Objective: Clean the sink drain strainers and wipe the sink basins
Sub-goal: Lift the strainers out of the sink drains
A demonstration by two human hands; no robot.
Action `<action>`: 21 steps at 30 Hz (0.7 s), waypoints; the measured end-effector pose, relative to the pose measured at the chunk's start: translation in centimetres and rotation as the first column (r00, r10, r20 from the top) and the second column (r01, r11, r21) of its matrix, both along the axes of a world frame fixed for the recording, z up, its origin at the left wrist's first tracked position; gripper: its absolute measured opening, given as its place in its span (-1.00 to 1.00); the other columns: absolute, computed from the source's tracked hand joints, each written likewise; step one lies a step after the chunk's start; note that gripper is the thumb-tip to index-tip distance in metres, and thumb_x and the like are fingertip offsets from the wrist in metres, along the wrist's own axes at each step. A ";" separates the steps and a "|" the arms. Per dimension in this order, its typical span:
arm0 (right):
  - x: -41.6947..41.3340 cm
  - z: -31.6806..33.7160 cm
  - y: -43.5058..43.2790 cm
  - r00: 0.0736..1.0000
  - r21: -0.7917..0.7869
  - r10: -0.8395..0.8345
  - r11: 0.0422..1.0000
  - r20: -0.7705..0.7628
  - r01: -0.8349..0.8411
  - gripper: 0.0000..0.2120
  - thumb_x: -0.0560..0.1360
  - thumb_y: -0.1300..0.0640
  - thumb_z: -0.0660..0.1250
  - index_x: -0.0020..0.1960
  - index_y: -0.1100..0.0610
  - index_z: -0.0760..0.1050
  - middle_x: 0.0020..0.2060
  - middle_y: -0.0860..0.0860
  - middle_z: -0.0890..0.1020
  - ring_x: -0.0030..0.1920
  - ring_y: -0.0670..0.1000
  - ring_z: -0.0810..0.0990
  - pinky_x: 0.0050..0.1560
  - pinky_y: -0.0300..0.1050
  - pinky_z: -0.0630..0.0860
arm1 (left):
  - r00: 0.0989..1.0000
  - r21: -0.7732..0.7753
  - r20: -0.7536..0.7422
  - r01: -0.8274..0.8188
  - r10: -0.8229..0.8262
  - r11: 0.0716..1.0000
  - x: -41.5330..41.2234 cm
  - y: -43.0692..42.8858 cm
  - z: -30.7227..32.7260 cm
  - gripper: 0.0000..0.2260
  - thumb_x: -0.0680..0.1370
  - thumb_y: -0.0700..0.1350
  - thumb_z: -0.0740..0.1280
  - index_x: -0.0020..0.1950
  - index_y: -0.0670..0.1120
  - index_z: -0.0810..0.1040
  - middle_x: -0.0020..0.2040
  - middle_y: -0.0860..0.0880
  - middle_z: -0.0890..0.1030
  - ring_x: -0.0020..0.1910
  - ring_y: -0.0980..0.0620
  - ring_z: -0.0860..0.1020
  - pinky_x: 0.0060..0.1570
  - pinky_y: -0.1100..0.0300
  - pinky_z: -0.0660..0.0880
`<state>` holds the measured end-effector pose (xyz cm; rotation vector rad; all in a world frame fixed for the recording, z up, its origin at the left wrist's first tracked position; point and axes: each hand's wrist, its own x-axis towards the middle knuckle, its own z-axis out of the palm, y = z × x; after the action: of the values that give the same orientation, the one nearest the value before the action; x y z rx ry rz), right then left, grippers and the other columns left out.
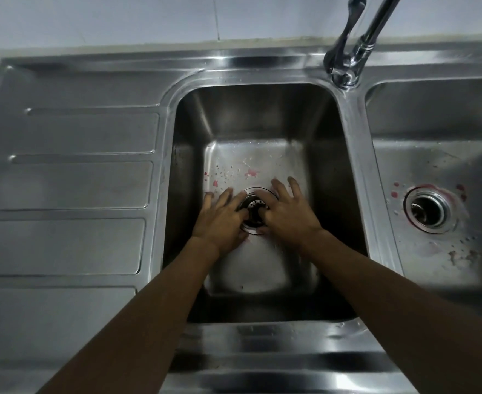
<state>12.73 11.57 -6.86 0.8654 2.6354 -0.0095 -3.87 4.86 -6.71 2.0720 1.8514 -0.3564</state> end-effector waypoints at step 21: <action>2.6 10.2 2.1 0.978 0.345 0.149 0.934 -0.145 -0.091 -0.24 0.60 -0.30 0.14 0.60 0.18 0.15 0.54 0.16 0.33 0.54 0.24 0.30 0.51 0.39 0.15 | 0.983 0.329 0.168 -0.132 0.079 0.935 0.6 2.8 10.4 -0.21 0.41 0.36 0.47 0.52 0.06 0.35 0.36 0.06 0.46 0.37 -0.01 0.41 0.39 -0.05 0.28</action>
<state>15.35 13.69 3.32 0.8360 2.8966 0.4313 -3.28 7.69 3.64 2.1272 2.0327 0.1591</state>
